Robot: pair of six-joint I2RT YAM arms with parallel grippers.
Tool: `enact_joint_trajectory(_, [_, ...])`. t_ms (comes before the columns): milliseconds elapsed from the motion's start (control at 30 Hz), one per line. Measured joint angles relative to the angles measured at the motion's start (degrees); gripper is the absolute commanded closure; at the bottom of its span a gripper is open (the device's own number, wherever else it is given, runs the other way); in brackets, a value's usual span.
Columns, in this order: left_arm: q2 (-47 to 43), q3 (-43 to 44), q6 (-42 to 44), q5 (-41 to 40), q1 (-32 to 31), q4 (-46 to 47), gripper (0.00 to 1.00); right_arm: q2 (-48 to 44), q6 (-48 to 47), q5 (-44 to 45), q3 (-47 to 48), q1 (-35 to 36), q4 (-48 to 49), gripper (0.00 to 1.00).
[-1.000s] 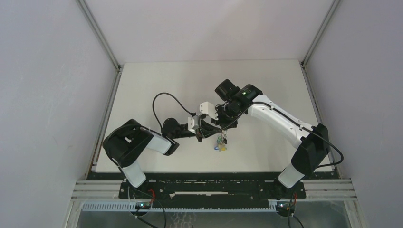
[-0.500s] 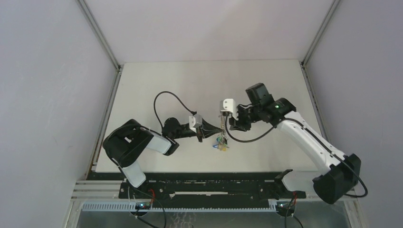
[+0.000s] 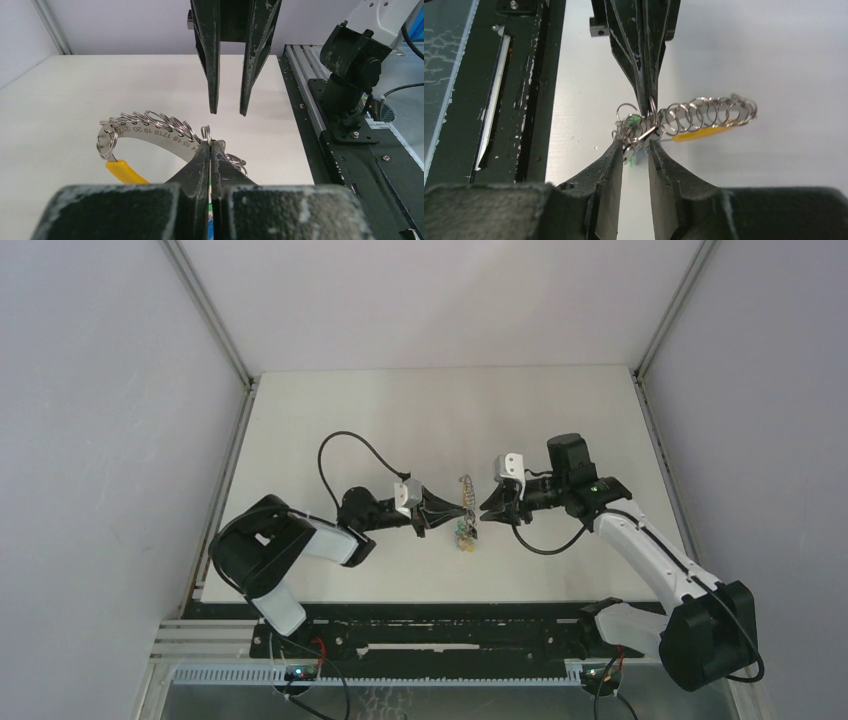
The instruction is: Put the keys on the keyring
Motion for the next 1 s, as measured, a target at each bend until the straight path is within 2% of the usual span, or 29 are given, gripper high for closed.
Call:
enact_joint_trajectory(267, [-0.3,0.0,0.0,0.5,0.0,-0.1,1.0,1.7,-1.7,-5.1,0.0,-0.6,5.0,0.75])
enact_joint_trajectory(633, [-1.4,0.0,0.0,2.2,0.0,-0.1,1.0,5.7,-3.9,-6.5,0.0,-1.2,5.5,0.76])
enact_joint_trajectory(800, [-1.6,0.0,0.0,3.1,0.0,-0.1,1.0,6.6,-5.3,-7.5,0.8,-1.3,4.8,0.79])
enact_joint_trajectory(1000, [-1.8,0.0,-0.1,3.2,0.0,-0.1,1.0,7.8,-7.7,-9.9,2.5,-1.4,2.5,0.88])
